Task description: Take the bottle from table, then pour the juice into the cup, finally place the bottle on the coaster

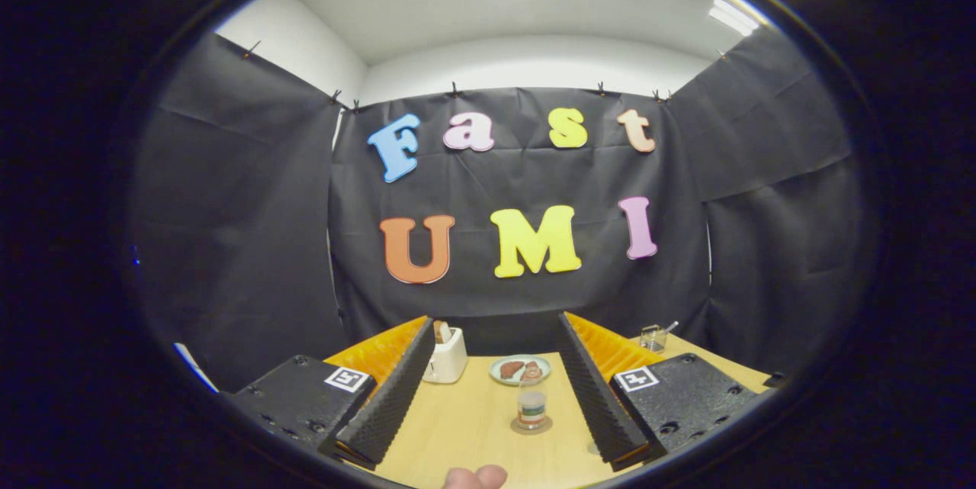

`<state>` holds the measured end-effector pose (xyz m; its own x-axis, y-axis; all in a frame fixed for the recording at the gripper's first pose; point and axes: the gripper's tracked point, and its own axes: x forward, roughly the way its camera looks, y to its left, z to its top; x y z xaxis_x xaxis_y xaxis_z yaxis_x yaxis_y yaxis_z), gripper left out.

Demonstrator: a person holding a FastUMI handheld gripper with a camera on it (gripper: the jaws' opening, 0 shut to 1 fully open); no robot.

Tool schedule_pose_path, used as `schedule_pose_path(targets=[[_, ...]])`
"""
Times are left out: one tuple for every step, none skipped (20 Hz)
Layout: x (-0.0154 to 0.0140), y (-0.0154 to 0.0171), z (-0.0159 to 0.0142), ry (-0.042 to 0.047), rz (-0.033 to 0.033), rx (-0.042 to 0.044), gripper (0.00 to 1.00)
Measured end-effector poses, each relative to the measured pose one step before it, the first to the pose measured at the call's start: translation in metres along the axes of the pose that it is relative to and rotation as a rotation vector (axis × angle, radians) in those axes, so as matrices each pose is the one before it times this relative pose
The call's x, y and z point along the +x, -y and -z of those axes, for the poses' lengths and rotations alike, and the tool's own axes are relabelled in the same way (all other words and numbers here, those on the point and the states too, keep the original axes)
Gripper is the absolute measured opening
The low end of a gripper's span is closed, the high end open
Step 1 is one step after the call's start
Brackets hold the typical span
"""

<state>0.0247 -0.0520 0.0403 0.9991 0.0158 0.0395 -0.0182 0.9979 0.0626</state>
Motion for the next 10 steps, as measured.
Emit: schedule_pose_path(targets=[[0.00377, 0.00033, 0.00251, -0.0069, 0.00097, 0.00059, 1.0], [0.00172, 0.00062, 0.0006, -0.00339, 0.00412, 0.00128, 1.0], [0.00042, 0.00063, 0.00037, -0.00246, 0.00274, -0.00004, 1.0], [0.00124, 0.00141, 0.00034, -0.00264, 0.00514, -0.0012, 1.0], [0.00184, 0.00143, 0.0006, -0.00041, 0.00443, -0.0012, 1.0], [0.00127, 0.00096, 0.00067, -0.00184, 0.00399, 0.0025, 1.0], [0.00232, 0.00089, 0.00222, -0.00151, 0.00138, 0.00703, 1.0], [0.00136, 0.00011, 0.00019, -0.00196, 0.00099, 0.00452, 1.0], [0.00104, 0.00203, 0.00087, -0.0042, 0.00147, 0.0112, 1.0], [0.00219, 0.0012, 0.00067, -0.00658, -0.00099, 0.01323, 1.0]])
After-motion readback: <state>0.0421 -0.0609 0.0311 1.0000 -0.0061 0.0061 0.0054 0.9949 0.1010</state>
